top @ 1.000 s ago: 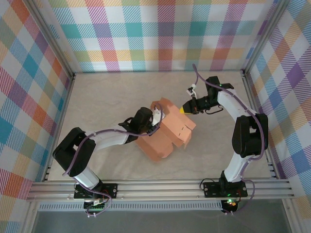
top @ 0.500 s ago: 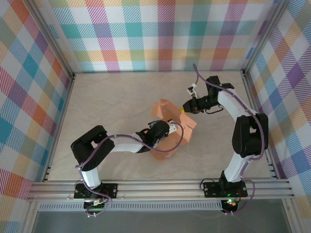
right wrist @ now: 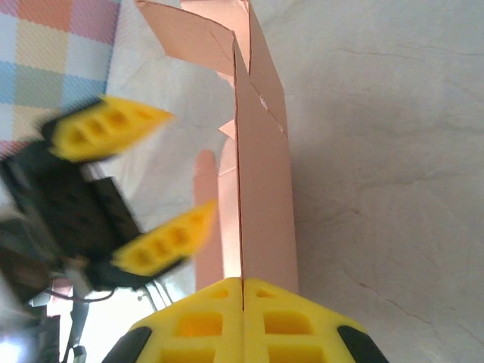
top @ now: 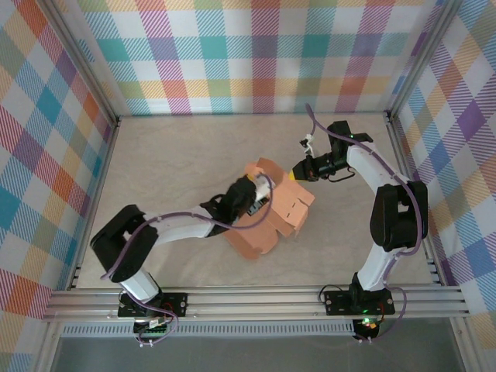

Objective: Fold the paper box

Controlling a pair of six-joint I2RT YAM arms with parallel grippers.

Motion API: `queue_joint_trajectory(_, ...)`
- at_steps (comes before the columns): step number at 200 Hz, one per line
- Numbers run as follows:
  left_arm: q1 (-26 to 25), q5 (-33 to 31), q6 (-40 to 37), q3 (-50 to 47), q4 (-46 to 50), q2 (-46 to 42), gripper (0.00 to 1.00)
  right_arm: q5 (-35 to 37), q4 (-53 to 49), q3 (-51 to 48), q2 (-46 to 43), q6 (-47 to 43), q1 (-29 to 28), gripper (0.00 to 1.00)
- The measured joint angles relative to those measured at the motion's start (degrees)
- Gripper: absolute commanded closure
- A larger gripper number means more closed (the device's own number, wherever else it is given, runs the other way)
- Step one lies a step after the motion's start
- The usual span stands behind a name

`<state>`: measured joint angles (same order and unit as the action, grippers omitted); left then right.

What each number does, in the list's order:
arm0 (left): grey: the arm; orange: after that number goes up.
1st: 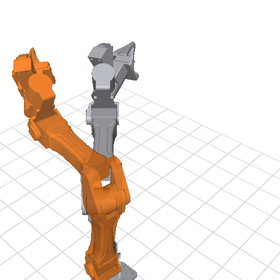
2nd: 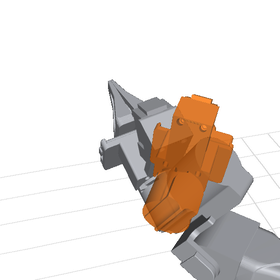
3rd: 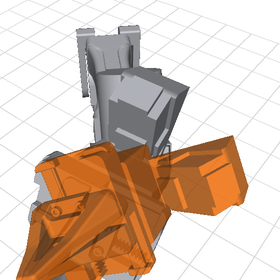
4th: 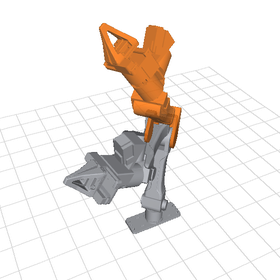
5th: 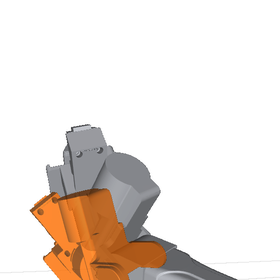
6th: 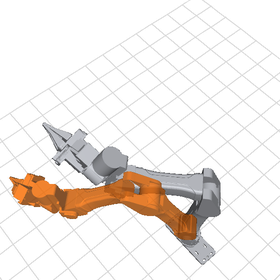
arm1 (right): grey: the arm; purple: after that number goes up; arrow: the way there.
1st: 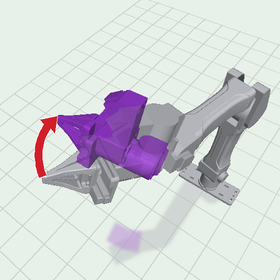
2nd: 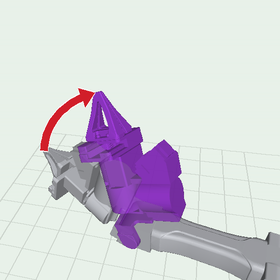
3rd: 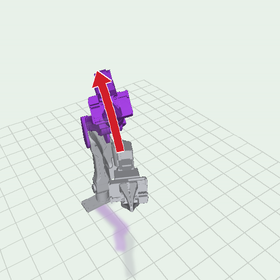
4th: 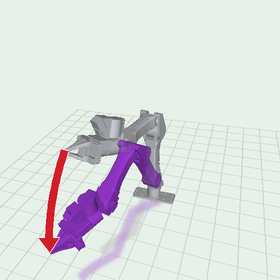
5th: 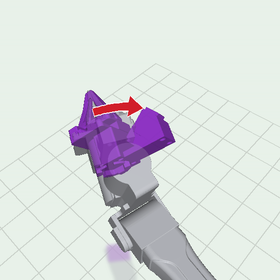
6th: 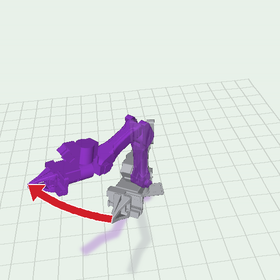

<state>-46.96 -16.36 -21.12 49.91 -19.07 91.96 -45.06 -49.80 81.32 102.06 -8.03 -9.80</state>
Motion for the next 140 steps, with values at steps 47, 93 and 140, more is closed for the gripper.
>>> queue_joint_trajectory(47, 11.78, 15.45, 17.75, -2.29, -2.78, -7.63, 0.24, 8.96, 3.45, -0.98, -0.20, 1.25, -0.85, 1.00)
queue_joint_trajectory(93, 16.81, 23.43, 29.55, -5.97, -4.79, -8.35, 0.24, 20.74, 8.72, -5.38, -1.86, 2.80, -3.85, 1.00)
queue_joint_trajectory(140, 17.05, 28.87, 30.84, -6.40, -5.11, -6.21, 0.38, 26.43, 14.99, -10.29, -5.84, 5.16, -5.57, 1.00)
